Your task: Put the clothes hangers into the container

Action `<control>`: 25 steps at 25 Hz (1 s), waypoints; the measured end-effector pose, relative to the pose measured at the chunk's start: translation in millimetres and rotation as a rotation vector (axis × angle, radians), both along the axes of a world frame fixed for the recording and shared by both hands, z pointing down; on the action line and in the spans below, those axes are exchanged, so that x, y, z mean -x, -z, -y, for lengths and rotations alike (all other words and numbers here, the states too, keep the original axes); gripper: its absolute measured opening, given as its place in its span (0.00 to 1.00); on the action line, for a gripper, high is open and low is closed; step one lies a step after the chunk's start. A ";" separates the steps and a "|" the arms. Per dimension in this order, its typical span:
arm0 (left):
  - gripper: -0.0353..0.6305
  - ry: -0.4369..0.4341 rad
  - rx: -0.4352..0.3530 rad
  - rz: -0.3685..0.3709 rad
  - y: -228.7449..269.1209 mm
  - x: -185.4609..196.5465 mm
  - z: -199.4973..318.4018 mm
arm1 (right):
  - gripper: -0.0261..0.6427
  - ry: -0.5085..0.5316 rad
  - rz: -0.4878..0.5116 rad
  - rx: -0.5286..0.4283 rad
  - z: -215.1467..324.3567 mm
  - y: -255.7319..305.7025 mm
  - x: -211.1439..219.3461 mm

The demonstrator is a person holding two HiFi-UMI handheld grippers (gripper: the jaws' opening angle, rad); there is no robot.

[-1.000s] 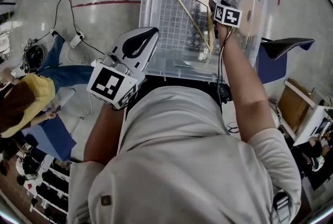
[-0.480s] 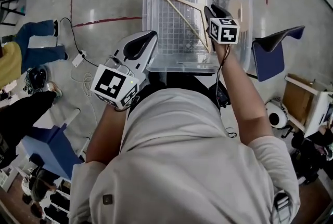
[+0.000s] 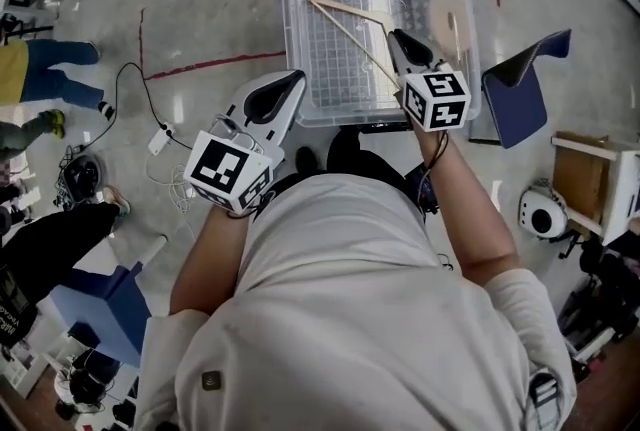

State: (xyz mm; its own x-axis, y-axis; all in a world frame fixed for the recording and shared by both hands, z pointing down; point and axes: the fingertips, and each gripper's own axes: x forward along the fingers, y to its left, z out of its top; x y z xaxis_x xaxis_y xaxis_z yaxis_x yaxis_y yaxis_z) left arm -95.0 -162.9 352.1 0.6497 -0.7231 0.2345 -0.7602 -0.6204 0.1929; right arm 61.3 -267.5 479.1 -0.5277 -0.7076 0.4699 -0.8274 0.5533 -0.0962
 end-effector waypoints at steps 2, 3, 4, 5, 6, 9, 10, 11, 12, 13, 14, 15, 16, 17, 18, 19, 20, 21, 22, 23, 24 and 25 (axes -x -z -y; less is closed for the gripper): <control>0.08 -0.011 -0.008 -0.003 2.2 3.9 -9.0 | 0.09 0.008 0.012 -0.031 -16.7 16.6 5.4; 0.08 -0.015 -0.012 -0.003 3.5 6.9 -13.3 | 0.09 0.011 0.021 -0.045 -24.8 24.4 8.8; 0.08 -0.018 -0.016 -0.002 5.0 9.8 -17.6 | 0.08 0.014 0.030 -0.058 -32.8 31.9 12.1; 0.08 -0.022 -0.020 -0.003 6.5 12.2 -22.0 | 0.08 0.017 0.041 -0.069 -41.0 39.2 14.9; 0.08 -0.026 -0.025 -0.005 8.1 13.9 -26.3 | 0.07 0.020 0.053 -0.080 -49.5 46.4 17.3; 0.08 -0.039 -0.042 -0.014 13.3 17.5 -37.8 | 0.07 0.032 0.086 -0.111 -74.4 67.0 25.0; 0.08 -0.043 -0.047 -0.017 15.4 18.5 -40.8 | 0.07 0.038 0.093 -0.121 -81.8 73.4 28.4; 0.08 -0.048 -0.051 -0.019 17.3 19.8 -43.6 | 0.07 0.045 0.097 -0.131 -88.7 79.2 32.0; 0.08 -0.052 -0.054 -0.020 18.9 21.3 -46.4 | 0.07 0.053 0.098 -0.141 -95.2 84.4 35.7; 0.08 -0.058 -0.059 -0.021 19.8 23.0 -49.4 | 0.07 0.060 0.099 -0.149 -101.6 89.1 39.3; 0.08 -0.062 -0.064 -0.021 20.4 25.1 -52.5 | 0.07 0.066 0.098 -0.158 -108.1 93.4 42.7; 0.08 -0.066 -0.068 -0.022 21.3 27.3 -55.9 | 0.07 0.071 0.098 -0.166 -114.7 97.7 46.0; 0.08 -0.070 -0.072 -0.024 22.3 29.6 -59.2 | 0.07 0.076 0.097 -0.174 -121.4 101.9 49.1; 0.08 -0.074 -0.075 -0.026 23.3 31.7 -62.6 | 0.07 0.080 0.096 -0.182 -128.2 106.0 51.9; 0.08 -0.078 -0.077 -0.028 23.9 33.6 -66.0 | 0.07 0.084 0.094 -0.190 -134.8 110.0 54.6; 0.08 -0.082 -0.077 -0.029 23.8 35.5 -69.3 | 0.07 0.090 0.093 -0.197 -141.2 113.8 57.2; 0.08 -0.085 -0.075 -0.030 22.9 37.2 -72.4 | 0.07 0.095 0.092 -0.202 -146.9 117.2 59.5; 0.08 -0.086 -0.073 -0.033 21.5 38.9 -74.7 | 0.07 0.100 0.090 -0.207 -151.6 120.1 61.0; 0.08 -0.086 -0.072 -0.037 20.6 40.0 -76.2 | 0.07 0.102 0.087 -0.212 -155.2 122.7 61.4; 0.08 -0.088 -0.074 -0.043 20.7 40.3 -76.9 | 0.07 0.101 0.084 -0.214 -158.1 124.8 60.7; 0.08 -0.092 -0.078 -0.049 21.5 39.9 -77.2 | 0.07 0.098 0.082 -0.215 -160.6 126.5 59.3; 0.08 -0.096 -0.080 -0.052 22.3 39.2 -77.6 | 0.07 0.093 0.081 -0.213 -163.1 127.8 57.9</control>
State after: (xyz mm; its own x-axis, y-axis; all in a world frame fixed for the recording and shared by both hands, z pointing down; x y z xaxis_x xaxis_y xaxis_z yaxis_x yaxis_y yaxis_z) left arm -134.2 -85.2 329.8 0.7264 -0.6723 0.1427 -0.6870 -0.7047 0.1774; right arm 3.4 -104.4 351.3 -0.6254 -0.7325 0.2690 -0.7661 0.6419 -0.0329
